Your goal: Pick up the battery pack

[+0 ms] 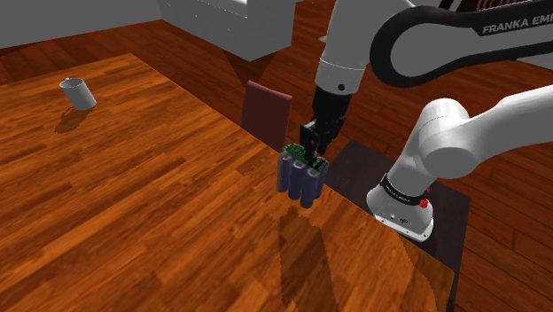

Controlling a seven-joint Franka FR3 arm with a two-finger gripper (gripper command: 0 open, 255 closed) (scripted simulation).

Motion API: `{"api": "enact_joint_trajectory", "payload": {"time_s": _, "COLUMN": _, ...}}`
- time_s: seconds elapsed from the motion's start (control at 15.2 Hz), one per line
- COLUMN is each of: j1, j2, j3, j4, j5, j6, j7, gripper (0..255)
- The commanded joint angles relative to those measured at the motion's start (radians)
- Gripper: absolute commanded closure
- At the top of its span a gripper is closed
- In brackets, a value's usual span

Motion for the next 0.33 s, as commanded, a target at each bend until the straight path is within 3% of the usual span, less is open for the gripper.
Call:
{"api": "enact_joint_trajectory", "payload": {"time_s": 0.0, "j1": -0.006, "j2": -0.005, "j3": -0.011, "j4": 0.026, "j5": -0.013, "j6": -0.031, "j7": 0.004, "gripper": 255}}
{"api": "enact_joint_trajectory", "payload": {"time_s": 0.26, "j1": -0.009, "j2": -0.011, "j3": -0.019, "j4": 0.051, "j5": -0.022, "j6": -0.061, "j7": 0.011, "gripper": 255}}
